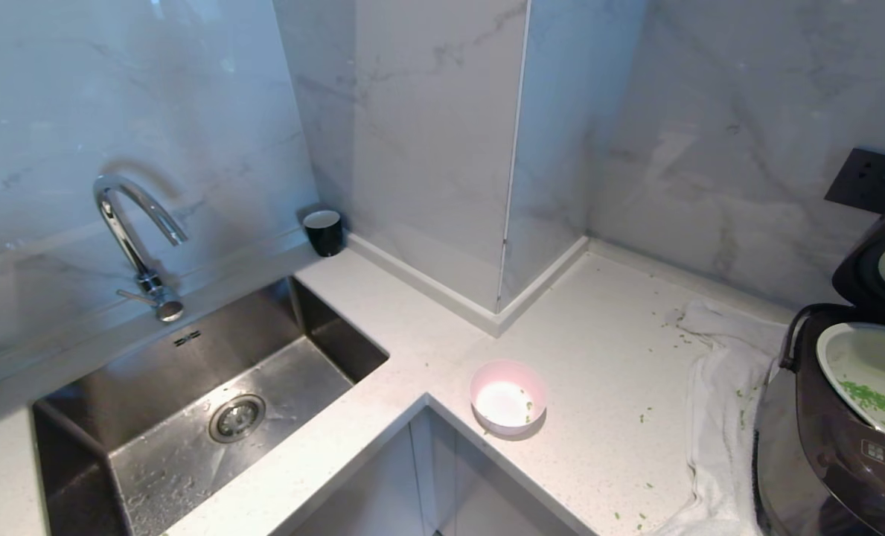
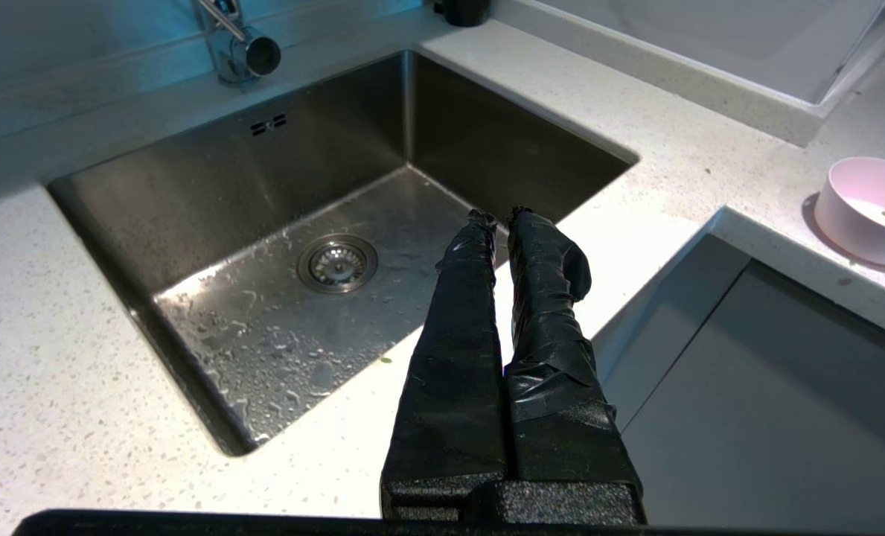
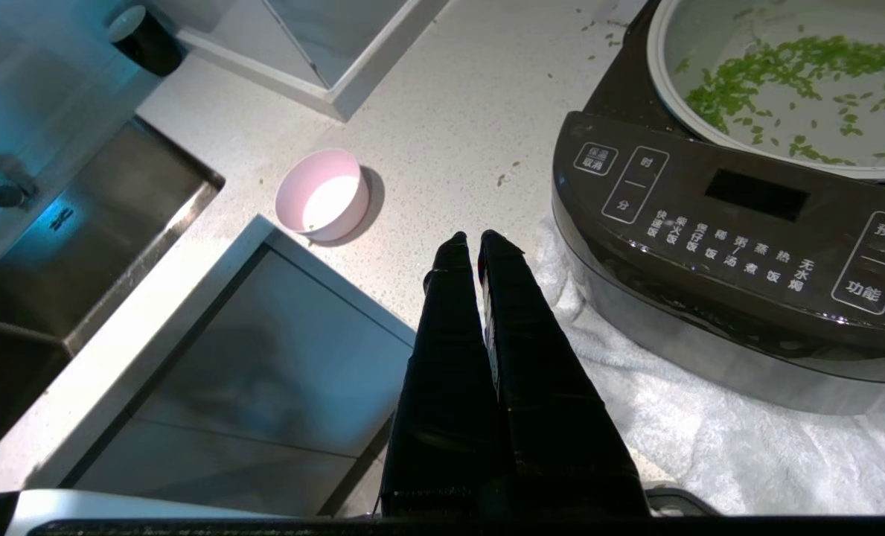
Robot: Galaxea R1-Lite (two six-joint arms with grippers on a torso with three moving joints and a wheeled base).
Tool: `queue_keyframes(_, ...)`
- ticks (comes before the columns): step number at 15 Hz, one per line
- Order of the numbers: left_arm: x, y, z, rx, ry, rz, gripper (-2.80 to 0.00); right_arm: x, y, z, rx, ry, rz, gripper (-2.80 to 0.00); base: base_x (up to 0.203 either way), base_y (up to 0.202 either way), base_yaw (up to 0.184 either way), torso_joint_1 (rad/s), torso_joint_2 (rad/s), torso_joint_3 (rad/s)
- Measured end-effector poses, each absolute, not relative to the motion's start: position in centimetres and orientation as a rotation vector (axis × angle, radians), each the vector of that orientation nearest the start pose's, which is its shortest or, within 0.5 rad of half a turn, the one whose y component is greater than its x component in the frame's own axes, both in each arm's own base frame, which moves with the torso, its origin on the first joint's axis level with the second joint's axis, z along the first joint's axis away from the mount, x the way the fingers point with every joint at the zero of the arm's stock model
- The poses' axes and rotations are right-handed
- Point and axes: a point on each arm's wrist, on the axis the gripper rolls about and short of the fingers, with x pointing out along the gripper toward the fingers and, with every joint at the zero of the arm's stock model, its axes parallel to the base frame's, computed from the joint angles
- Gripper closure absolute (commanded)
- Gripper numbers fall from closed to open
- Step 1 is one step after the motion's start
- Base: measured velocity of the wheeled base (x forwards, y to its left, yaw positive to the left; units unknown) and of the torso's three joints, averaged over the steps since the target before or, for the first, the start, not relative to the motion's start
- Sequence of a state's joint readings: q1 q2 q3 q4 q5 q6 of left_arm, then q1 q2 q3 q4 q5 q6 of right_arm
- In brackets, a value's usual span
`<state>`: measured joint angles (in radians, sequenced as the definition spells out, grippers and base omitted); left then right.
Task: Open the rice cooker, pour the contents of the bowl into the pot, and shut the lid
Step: Turn on the tap
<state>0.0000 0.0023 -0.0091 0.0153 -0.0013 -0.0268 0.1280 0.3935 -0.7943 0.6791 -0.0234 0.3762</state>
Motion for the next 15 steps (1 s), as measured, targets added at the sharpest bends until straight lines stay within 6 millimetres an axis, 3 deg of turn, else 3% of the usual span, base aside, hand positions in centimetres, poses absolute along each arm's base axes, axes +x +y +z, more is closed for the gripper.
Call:
queue_keyframes(11,-2.3,0.0,7.6,-0.027,0.009,-0.001,0.00,-8.5,-0.2,22.5,0.300,0.091,-0.008,0.00,0.000,0.000,0.000,0.000,0.00,0.000)
queue_keyframes(15,-2.3,0.0,7.6,-0.027,0.009,-0.002,0.00,-10.2,-0.1,21.4,0.205,0.055,-0.002,0.00,0.000,0.000,0.000,0.000,0.00,0.000)
